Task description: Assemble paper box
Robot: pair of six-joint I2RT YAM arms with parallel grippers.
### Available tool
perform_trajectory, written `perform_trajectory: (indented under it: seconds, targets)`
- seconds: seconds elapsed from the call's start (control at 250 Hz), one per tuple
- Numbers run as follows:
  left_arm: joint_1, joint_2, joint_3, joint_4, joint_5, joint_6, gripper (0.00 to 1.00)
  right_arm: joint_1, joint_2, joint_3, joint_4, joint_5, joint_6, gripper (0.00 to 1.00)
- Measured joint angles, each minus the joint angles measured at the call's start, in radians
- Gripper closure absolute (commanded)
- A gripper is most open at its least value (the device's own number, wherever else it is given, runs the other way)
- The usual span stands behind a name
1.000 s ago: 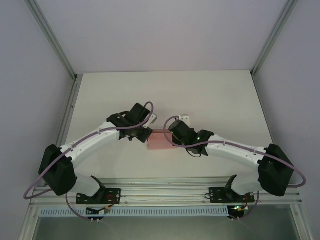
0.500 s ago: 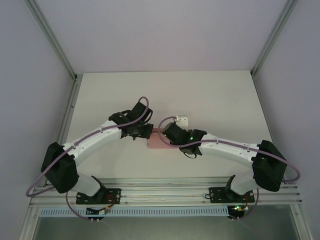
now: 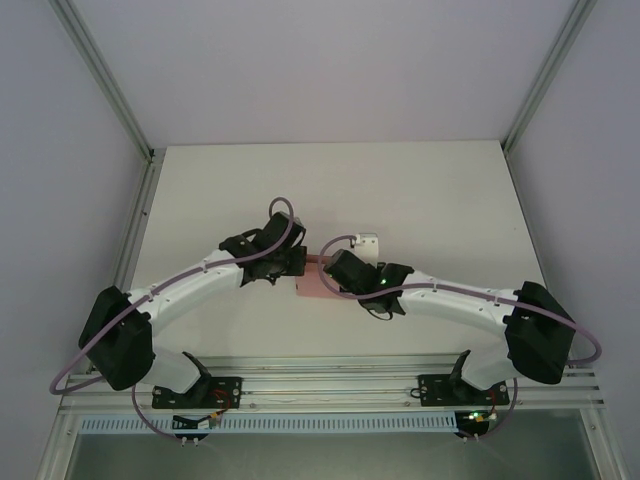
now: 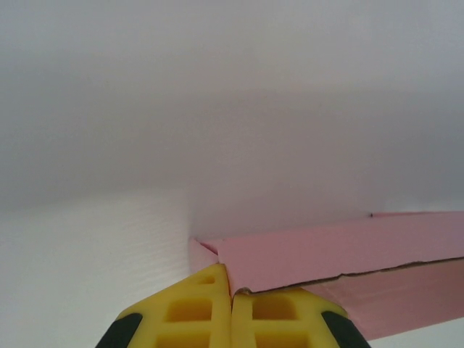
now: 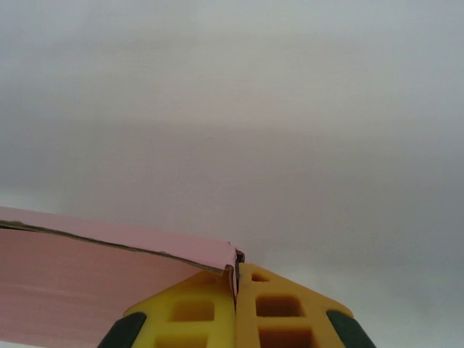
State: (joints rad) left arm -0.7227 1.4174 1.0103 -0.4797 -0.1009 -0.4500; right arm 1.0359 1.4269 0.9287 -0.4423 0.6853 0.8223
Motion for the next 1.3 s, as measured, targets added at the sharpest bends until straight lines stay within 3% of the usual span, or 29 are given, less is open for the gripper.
perform_trajectory:
  seconds: [0.331,0.843,0.871,0.918,1.15,1.298]
  targets:
    - [-0.013,-0.069,-0.115,0.125,-0.008,0.006,1.0,0.015,-0.022,-0.047,0.056,0.019,0.005,1.0]
    - [-0.075,-0.192,-0.415,0.521,-0.103,0.043,0.98,0.087,-0.088,-0.327,0.504,0.162,-0.087,1.0]
    - [-0.078,-0.192,-0.415,0.522,-0.109,0.043,0.93,0.088,-0.087,-0.33,0.511,0.166,-0.087,1.0]
    - [-0.082,-0.191,-0.408,0.509,-0.121,0.045,0.71,0.091,-0.082,-0.329,0.516,0.172,-0.088,1.0]
    - [-0.098,-0.207,-0.324,0.336,-0.086,0.002,0.59,0.095,-0.062,-0.296,0.479,0.185,-0.087,1.0]
    - [-0.102,-0.23,-0.289,0.164,-0.08,-0.038,0.46,0.1,-0.071,-0.296,0.464,0.178,-0.075,1.0]
